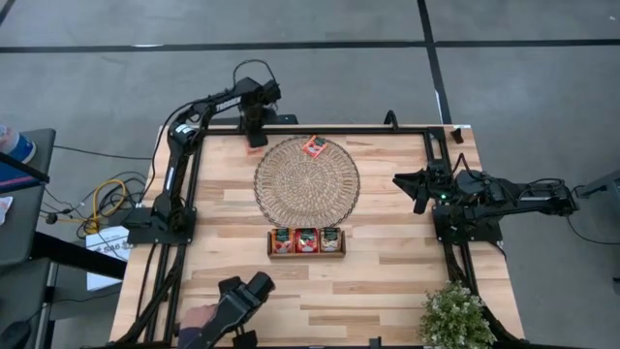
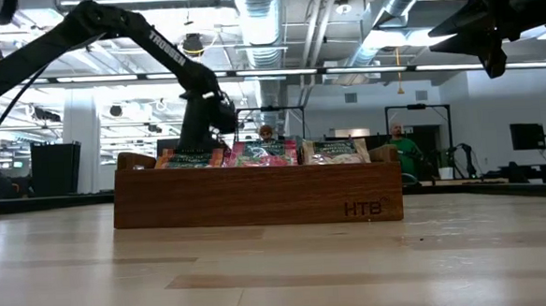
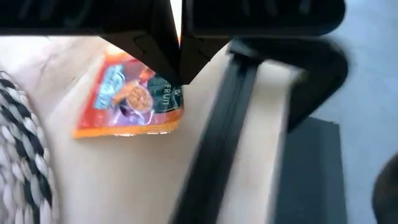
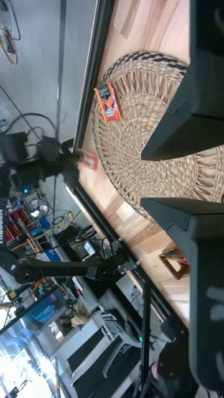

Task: Pick & Place Tea
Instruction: Put the orange tea bag into the left section of the wooden organizer

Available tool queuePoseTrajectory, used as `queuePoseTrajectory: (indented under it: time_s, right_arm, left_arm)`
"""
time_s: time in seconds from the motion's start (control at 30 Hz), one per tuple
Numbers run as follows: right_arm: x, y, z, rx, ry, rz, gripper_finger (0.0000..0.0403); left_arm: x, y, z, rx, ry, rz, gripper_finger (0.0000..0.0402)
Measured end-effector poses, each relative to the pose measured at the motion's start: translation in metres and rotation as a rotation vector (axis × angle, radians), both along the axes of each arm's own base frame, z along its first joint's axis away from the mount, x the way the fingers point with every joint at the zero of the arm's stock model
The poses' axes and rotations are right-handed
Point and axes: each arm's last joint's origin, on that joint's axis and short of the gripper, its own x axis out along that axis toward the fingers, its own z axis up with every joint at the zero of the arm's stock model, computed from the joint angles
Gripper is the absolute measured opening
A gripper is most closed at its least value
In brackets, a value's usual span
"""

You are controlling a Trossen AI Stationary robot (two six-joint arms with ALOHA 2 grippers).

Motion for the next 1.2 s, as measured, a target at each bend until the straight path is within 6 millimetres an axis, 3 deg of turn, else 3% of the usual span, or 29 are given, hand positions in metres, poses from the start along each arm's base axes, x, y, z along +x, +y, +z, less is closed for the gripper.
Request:
queuePoseTrajectory:
  time_s: [0.33, 0.67, 0.87, 1.2]
  right_arm:
    - [0.0, 0.0, 0.0, 0.0, 0.0, 0.0, 0.0098]
    - [0.0, 0.0, 0.0, -0.001, 0.001, 0.0, 0.0098]
    - [0.0, 0.0, 0.0, -0.001, 0.001, 0.0, 0.0098]
    - [0.0, 0.0, 0.0, -0.004, 0.001, 0.001, 0.0098]
  left_arm:
    - [0.023, -0.012, 0.049, 0.046, 0.005, 0.027, 0.0]
    - [0.06, -0.052, 0.089, 0.076, -0.017, -0.012, 0.0]
    - [0.083, -0.085, 0.105, 0.122, -0.048, -0.066, 0.0]
    - [0.091, -0.167, 0.172, 0.151, -0.265, -0.083, 0.0]
